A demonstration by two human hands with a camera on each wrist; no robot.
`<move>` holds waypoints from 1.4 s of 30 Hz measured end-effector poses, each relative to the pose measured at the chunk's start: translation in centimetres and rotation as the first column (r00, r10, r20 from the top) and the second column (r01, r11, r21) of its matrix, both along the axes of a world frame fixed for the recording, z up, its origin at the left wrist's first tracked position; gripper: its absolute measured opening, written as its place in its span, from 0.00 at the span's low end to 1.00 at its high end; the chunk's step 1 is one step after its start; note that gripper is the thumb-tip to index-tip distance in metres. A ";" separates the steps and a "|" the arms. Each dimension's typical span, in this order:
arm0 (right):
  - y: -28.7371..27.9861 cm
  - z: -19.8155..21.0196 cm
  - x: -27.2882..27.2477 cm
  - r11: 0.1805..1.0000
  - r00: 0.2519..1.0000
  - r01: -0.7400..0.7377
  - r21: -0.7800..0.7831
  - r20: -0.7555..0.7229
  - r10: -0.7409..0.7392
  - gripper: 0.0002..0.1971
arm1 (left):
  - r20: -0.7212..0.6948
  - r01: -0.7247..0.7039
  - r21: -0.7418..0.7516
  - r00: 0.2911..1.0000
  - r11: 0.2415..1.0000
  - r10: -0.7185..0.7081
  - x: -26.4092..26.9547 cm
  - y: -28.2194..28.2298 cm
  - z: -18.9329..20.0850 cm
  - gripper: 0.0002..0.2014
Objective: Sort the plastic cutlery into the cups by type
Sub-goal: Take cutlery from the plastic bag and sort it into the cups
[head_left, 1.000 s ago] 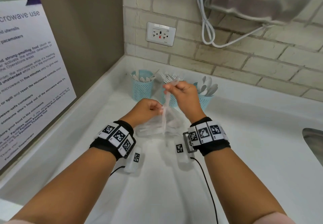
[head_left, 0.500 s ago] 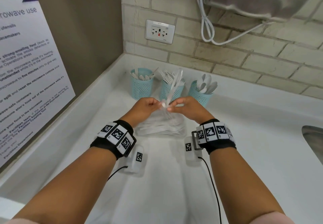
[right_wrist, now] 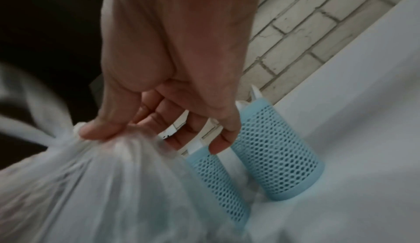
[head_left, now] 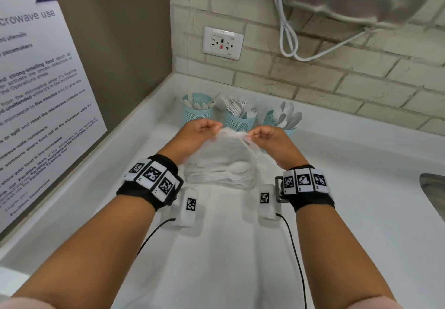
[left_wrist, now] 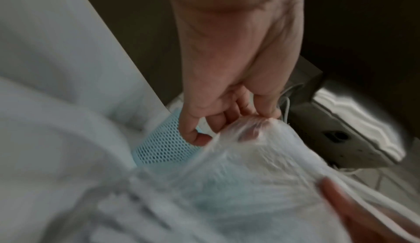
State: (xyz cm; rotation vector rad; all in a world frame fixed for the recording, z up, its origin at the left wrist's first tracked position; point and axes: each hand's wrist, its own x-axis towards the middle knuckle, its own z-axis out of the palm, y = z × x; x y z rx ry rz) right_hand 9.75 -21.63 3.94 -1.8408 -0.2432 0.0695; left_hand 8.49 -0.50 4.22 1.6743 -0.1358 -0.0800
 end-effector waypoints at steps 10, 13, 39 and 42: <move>0.8 0.7 -1.1 0.983 0.997 0.078 0.167 -0.011 -0.077 0.06 | 0.011 -0.018 -0.105 1.000 0.994 0.020 -0.4 -0.5 1.7 0.06; 1.1 0.9 -1.5 0.994 1.000 0.016 0.106 -0.026 -0.013 0.05 | -0.067 -0.077 -0.242 0.996 0.967 0.062 -0.2 -0.3 2.1 0.10; 1.6 7.6 -2.6 0.728 0.738 0.639 -0.246 0.462 -0.492 0.18 | 0.048 -0.012 -0.478 0.998 0.878 0.040 -1.9 0.2 6.7 0.17; 2.5 8.2 -3.3 0.573 0.449 0.818 -0.044 0.672 -0.589 0.14 | 0.091 0.023 -0.403 0.996 0.915 0.015 -2.3 -0.1 7.0 0.12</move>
